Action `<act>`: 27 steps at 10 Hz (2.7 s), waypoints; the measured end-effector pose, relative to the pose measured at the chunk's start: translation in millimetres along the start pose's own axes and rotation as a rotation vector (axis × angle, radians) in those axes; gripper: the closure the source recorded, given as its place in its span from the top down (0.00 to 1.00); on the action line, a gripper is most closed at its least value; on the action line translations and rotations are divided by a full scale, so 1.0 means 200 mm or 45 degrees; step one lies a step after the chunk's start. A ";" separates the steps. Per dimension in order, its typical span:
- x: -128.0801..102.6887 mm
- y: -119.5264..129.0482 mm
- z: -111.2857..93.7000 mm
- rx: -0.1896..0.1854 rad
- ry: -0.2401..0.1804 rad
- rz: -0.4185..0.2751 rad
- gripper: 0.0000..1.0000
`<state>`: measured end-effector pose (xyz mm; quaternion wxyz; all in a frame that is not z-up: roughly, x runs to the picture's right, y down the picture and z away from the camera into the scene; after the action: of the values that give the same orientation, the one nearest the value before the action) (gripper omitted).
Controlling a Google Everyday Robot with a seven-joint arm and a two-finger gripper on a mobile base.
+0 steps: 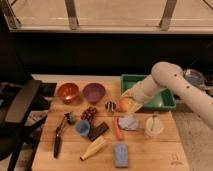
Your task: Place apple in red bowl
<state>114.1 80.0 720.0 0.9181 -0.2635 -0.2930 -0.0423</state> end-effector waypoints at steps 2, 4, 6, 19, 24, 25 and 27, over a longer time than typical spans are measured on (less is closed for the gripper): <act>-0.07 -0.09 0.03 -0.003 0.011 -0.067 0.00; -0.23 -0.22 0.12 0.001 0.000 -0.131 0.00; -0.42 -0.37 0.24 0.022 -0.054 -0.163 0.00; -0.80 -0.67 0.52 0.050 -0.170 -0.306 0.00; -1.03 -1.05 0.84 0.061 -0.215 -0.385 0.00; -1.04 -1.13 0.90 0.056 -0.219 -0.400 0.04; -1.05 -1.25 1.02 0.037 -0.230 -0.418 0.23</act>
<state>-223.3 -46.6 857.5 0.8725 -0.2015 -0.4139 -0.1636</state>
